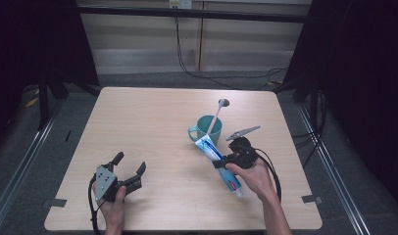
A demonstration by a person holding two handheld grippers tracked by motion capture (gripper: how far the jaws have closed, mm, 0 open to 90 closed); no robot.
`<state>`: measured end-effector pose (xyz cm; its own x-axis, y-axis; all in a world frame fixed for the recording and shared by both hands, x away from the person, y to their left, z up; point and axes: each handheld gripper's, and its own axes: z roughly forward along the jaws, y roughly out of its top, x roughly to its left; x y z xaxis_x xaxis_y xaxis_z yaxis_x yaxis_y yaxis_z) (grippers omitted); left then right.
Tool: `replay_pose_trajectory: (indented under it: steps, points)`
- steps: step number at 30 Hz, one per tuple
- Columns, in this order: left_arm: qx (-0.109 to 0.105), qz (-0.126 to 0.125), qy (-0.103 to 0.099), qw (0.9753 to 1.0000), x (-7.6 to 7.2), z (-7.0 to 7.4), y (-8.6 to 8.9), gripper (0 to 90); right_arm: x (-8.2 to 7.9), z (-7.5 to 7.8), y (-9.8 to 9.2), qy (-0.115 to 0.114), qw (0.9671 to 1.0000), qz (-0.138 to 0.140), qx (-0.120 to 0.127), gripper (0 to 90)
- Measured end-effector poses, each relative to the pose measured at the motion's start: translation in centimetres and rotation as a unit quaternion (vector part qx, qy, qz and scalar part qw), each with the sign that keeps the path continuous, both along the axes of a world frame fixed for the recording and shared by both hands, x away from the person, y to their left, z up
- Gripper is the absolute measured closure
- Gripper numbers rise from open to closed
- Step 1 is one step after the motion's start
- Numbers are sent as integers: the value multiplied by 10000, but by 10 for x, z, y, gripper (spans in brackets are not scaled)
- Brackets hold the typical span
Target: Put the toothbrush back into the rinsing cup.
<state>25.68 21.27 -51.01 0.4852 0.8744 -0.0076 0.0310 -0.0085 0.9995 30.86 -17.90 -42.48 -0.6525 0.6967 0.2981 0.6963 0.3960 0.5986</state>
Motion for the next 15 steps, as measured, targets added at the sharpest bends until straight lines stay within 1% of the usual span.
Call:
replay_pose_trajectory:
  steps: [1, 3, 6, 8, 11, 12, 13, 15]
  points:
    - [-1, -4, 5, 10000, 0, 0, 0, 159, -1, 1, -1, -128, 9999, -90, 60, 730]
    - [-14, 3, 5, 10000, 0, 0, 0, 159, -2, 4, -3, -151, 9996, -107, 193, 730]
    - [1, -4, 5, 10000, 0, 0, 0, 159, -5, 8, -6, -321, 9989, -166, 285, 730]
    - [0, -6, 5, 10000, 0, 0, 0, 159, -6, 10, -8, -395, 9983, -211, 371, 730]
    - [-15, -6, 7, 10000, 0, 0, 0, 159, -7, 14, -12, -555, 9967, -255, 534, 730]
    - [-13, -6, 6, 10000, 0, 0, 0, 159, -8, 16, -13, -636, 9957, -287, 602, 729]
    - [-1, -9, 6, 10000, 0, 0, 0, 159, -9, 17, -14, -667, 9950, -305, 670, 729]
    - [0, -16, 0, 10000, 0, 0, 0, 159, -9, 18, -15, -761, 9937, -353, 742, 728]
